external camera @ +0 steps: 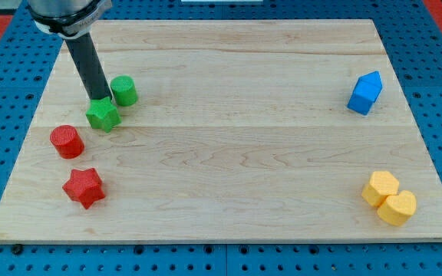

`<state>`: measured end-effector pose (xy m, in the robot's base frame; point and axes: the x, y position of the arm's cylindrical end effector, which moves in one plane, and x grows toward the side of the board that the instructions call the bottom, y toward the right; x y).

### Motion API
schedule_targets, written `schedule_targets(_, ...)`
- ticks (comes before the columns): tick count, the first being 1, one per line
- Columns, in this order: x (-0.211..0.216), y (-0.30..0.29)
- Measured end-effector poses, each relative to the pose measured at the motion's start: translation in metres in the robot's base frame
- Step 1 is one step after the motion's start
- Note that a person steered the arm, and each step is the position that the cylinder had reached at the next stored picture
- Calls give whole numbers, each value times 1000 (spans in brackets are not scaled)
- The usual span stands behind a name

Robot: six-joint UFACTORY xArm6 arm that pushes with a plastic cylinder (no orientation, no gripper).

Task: Push the red circle into the green star

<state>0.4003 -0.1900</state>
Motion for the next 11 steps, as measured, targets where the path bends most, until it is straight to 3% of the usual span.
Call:
schedule_targets(2,27,-2)
schedule_targets(4,40,-61)
schedule_targets(5,70,-78)
schedule_targets(7,111,-46)
schedule_targets(11,94,-62)
